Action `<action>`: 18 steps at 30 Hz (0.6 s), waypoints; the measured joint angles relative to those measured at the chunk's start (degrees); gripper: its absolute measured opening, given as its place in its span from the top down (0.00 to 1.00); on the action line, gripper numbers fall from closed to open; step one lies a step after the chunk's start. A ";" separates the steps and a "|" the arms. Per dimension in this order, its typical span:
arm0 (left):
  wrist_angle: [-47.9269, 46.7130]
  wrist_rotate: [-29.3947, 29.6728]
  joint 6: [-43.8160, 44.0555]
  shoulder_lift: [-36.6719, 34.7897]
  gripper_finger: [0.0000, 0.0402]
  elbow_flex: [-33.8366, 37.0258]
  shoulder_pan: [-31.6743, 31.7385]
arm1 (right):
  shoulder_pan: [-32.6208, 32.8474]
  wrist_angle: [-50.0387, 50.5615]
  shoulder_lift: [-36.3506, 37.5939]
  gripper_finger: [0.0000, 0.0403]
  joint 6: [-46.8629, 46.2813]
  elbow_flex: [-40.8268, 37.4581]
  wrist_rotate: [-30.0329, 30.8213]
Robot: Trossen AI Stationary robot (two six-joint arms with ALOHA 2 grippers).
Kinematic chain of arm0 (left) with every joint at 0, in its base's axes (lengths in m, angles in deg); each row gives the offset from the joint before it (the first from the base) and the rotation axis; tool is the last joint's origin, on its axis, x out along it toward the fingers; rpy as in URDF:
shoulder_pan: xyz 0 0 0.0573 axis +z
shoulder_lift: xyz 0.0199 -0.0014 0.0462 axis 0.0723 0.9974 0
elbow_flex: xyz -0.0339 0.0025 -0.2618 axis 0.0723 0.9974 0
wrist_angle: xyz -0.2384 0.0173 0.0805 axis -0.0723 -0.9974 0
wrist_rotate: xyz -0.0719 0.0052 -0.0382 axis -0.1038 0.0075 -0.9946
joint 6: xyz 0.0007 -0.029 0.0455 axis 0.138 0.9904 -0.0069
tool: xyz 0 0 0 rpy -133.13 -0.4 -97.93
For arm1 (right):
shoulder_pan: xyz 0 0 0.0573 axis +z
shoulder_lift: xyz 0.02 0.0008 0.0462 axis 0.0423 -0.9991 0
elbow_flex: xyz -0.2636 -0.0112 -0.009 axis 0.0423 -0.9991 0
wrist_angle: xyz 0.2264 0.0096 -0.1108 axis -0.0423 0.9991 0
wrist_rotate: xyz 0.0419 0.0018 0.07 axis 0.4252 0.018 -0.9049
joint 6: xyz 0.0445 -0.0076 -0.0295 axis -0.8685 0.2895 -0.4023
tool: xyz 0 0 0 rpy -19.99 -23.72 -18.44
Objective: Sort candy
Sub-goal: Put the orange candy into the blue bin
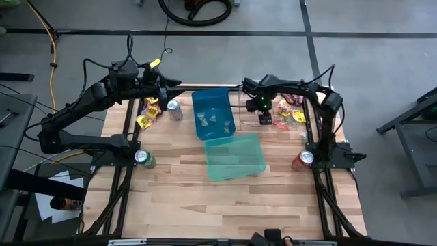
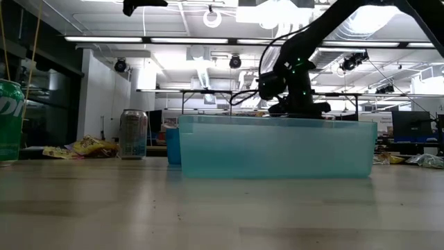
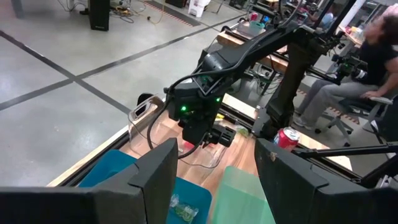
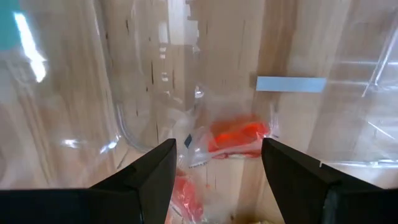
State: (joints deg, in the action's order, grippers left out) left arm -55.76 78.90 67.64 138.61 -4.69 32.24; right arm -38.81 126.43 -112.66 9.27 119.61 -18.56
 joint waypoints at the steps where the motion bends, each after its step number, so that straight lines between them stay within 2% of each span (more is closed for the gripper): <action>1: 0.00 0.00 0.00 0.00 0.50 0.00 0.02 | 0.00 0.01 -0.24 0.43 -0.02 0.00 0.04; 8: -0.02 0.04 0.00 0.00 0.50 0.00 0.00 | -0.02 -0.31 -0.38 0.43 -0.70 0.09 0.62; 18: -0.04 1.04 0.00 0.00 0.50 0.00 0.02 | -0.37 -1.68 -0.69 0.61 -3.67 0.07 1.42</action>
State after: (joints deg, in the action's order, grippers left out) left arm -55.80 79.95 67.64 138.61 -4.69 32.26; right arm -39.18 124.75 -113.35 5.60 119.67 -17.14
